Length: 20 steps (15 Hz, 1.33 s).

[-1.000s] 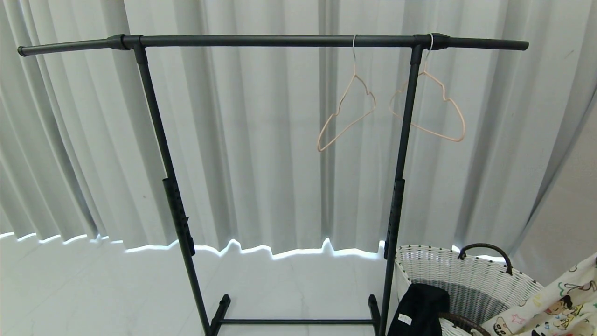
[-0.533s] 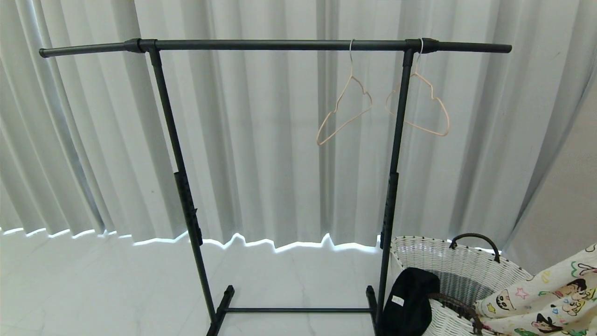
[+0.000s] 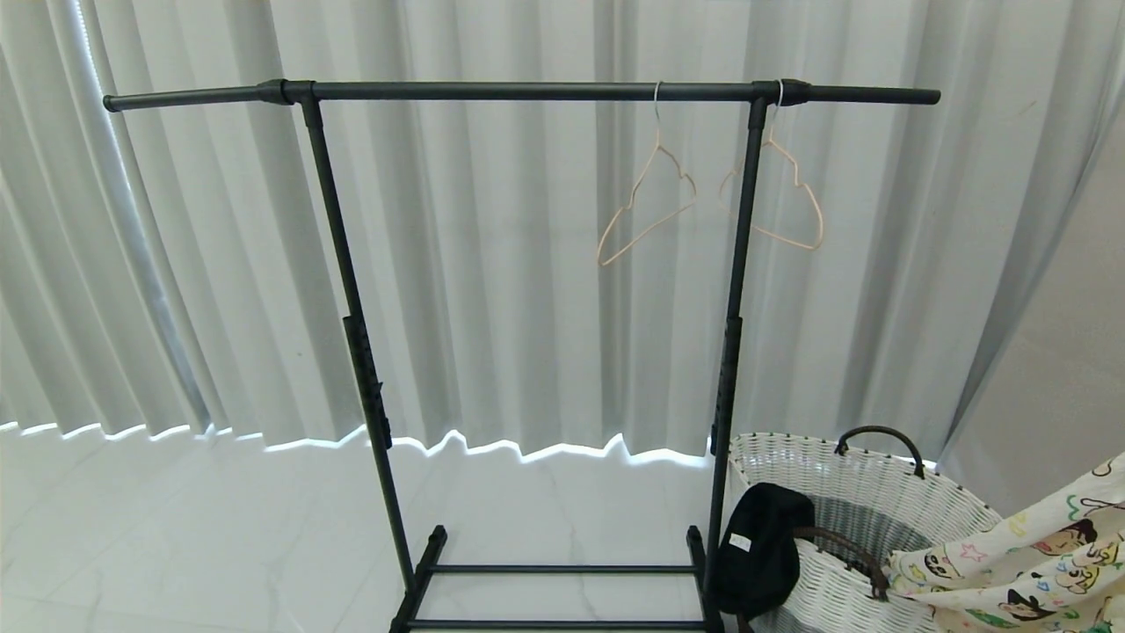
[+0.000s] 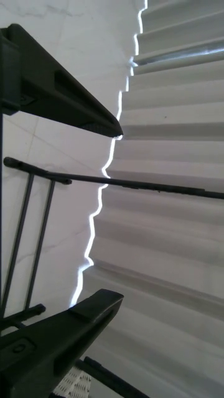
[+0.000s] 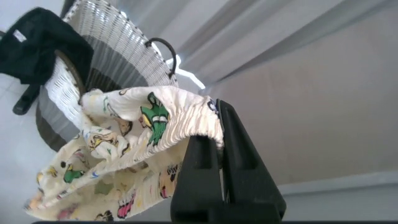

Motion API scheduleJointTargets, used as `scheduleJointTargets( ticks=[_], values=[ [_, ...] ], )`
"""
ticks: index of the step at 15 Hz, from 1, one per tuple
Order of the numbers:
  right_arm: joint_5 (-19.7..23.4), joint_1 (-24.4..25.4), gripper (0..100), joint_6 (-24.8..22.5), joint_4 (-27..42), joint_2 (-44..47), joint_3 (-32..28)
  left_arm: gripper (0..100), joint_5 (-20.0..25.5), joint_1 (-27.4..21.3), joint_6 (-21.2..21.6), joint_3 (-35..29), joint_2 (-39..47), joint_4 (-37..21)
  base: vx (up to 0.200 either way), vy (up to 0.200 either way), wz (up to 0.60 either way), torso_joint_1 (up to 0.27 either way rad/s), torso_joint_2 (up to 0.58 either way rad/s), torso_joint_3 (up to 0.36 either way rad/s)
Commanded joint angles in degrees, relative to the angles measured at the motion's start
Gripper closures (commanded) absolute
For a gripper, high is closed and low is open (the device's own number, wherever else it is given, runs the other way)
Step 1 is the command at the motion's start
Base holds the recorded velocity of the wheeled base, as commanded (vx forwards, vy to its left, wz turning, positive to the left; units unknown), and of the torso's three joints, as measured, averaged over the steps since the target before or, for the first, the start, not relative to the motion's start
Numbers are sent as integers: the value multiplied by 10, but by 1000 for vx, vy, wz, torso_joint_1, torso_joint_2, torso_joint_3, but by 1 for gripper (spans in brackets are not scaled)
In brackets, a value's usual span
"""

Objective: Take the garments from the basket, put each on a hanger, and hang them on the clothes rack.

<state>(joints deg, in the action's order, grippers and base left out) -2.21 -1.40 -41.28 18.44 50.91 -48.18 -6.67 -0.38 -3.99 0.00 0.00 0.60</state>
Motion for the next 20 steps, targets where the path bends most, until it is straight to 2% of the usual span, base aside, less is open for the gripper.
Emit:
scheduleJointTargets(
  ticks=[1,7,9,11,13,17,18,19,20],
  values=[
    [0,20,100,0,0,4,1,0,-1,0,-1,0,0,0,0,0,0,0,0,0],
    [-1,44,100,0,1,9,4,0,3,0,1,0,0,0,-200,200,0,8,5,2],
    [0,64,100,1,2,19,4,0,1,-1,-1,0,0,0,0,0,0,0,0,0],
    [0,109,100,5,1,45,2,0,2,0,1,0,0,0,0,0,0,0,0,0],
    [-1,163,100,29,1,68,0,0,2,-1,1,0,0,0,0,0,0,0,0,0],
    [-3,286,100,125,-3,129,-4,0,11,0,6,0,0,0,0,0,0,0,0,0],
    [-3,313,100,144,-4,145,-8,0,23,0,9,0,0,0,0,0,0,0,0,0],
    [-4,335,100,160,-4,162,-14,0,64,-1,15,0,0,1,0,0,0,0,0,0],
    [-4,347,100,169,-4,176,-24,0,144,-3,13,-20,6,2,0,0,0,0,0,0]
  ],
)
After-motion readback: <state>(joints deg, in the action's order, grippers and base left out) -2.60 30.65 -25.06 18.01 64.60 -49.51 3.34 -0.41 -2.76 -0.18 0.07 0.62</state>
